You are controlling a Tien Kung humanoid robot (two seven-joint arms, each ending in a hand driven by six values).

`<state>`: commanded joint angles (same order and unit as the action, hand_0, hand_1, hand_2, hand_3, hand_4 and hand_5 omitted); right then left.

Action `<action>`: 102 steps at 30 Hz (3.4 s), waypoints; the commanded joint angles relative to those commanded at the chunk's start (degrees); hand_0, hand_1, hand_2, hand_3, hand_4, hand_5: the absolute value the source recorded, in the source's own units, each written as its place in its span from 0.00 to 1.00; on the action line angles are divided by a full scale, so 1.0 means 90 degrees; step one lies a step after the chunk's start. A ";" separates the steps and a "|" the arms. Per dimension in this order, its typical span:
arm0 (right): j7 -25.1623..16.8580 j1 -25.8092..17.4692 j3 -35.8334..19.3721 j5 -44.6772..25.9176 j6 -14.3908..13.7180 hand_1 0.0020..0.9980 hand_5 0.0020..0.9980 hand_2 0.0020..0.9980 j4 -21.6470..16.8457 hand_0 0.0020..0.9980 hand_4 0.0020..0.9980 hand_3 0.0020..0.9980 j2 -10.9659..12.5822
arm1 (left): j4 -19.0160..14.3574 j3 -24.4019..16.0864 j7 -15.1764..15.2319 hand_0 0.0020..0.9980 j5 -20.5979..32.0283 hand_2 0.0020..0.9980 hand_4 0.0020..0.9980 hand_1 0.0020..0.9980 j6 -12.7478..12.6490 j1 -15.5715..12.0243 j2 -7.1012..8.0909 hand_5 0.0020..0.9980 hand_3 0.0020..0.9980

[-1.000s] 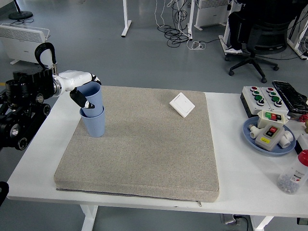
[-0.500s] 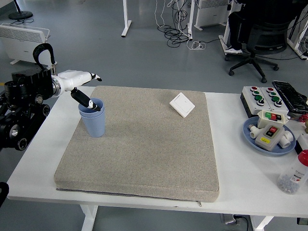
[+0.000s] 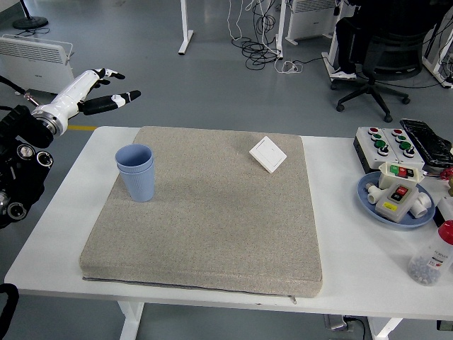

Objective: Push cup pick cup insert cup

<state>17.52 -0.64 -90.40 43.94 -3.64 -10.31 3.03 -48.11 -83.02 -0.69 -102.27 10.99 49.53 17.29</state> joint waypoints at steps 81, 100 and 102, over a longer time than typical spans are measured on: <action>-0.0119 0.0050 -0.0377 0.0371 0.0068 0.66 0.43 0.73 0.0000 0.72 0.22 0.62 -0.0061 | -0.2494 -0.1678 -0.0142 0.83 0.5443 0.90 0.57 0.84 -0.0118 -0.4266 -0.1750 1.00 0.84; -0.0120 0.0070 -0.0397 0.0387 0.0075 0.66 0.43 0.73 0.0000 0.72 0.22 0.61 -0.0042 | -0.2441 -0.1649 -0.0087 0.83 0.5410 0.89 0.58 0.84 -0.0149 -0.4262 -0.1769 1.00 0.83; -0.0120 0.0070 -0.0395 0.0386 0.0076 0.65 0.43 0.73 0.0000 0.72 0.21 0.61 -0.0043 | -0.2442 -0.1644 -0.0086 0.83 0.5406 0.90 0.58 0.84 -0.0148 -0.4263 -0.1767 1.00 0.84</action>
<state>16.44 -0.01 -93.96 47.42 -2.96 -10.31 2.65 -70.09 -97.81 -1.46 -53.62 9.65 11.16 1.39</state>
